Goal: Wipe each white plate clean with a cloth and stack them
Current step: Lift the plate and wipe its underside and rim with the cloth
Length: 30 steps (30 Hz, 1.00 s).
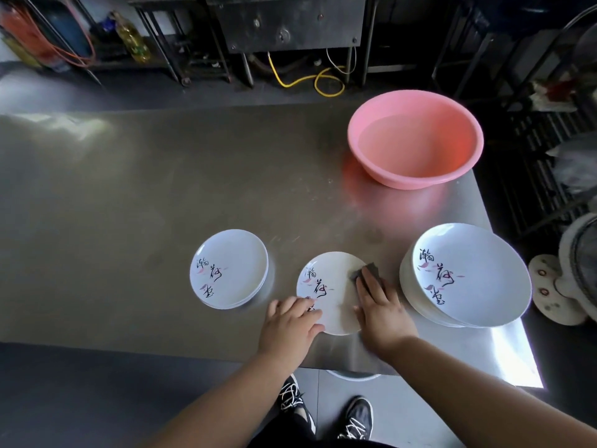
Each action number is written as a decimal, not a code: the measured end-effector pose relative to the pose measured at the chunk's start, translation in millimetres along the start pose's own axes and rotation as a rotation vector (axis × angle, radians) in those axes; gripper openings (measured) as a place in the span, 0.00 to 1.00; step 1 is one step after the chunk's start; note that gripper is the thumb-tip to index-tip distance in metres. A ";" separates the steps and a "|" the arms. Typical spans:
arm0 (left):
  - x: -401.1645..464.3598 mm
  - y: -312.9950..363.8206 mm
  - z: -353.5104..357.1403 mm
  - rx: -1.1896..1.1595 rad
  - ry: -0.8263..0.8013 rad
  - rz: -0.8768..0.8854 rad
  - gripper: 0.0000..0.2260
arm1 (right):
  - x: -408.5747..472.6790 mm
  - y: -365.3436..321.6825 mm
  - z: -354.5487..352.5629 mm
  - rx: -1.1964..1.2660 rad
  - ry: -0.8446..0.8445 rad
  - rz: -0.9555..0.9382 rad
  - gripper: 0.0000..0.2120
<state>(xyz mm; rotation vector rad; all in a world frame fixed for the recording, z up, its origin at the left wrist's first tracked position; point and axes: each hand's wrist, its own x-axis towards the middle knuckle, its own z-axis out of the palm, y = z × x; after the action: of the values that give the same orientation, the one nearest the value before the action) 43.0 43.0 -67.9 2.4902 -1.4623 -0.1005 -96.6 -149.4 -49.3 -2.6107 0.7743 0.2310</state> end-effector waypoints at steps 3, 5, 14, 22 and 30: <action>0.5 -0.8 4.2 0.016 -0.018 0.019 0.13 | -26.0 -5.1 14.9 0.013 0.114 -0.047 0.26; 1.7 -0.5 2.7 0.032 -0.041 0.048 0.14 | -41.8 -4.6 22.1 0.012 0.218 -0.130 0.17; 21.6 -1.8 -41.0 -0.082 -0.212 -0.251 0.30 | -14.0 -18.8 -41.9 0.214 -0.093 0.447 0.16; 69.0 -14.3 -56.5 -0.375 -0.593 -0.566 0.21 | 32.3 -18.9 -55.0 0.007 -0.376 0.553 0.27; 80.0 -25.8 -88.1 -0.391 -0.598 -0.450 0.09 | 15.4 -42.9 -83.2 0.041 -0.301 0.538 0.21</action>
<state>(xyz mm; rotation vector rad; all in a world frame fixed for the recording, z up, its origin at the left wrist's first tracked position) 120.7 1.6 16.1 2.4953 -0.8778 -1.1726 -56.6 -159.5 36.1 -2.2032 1.3302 0.7297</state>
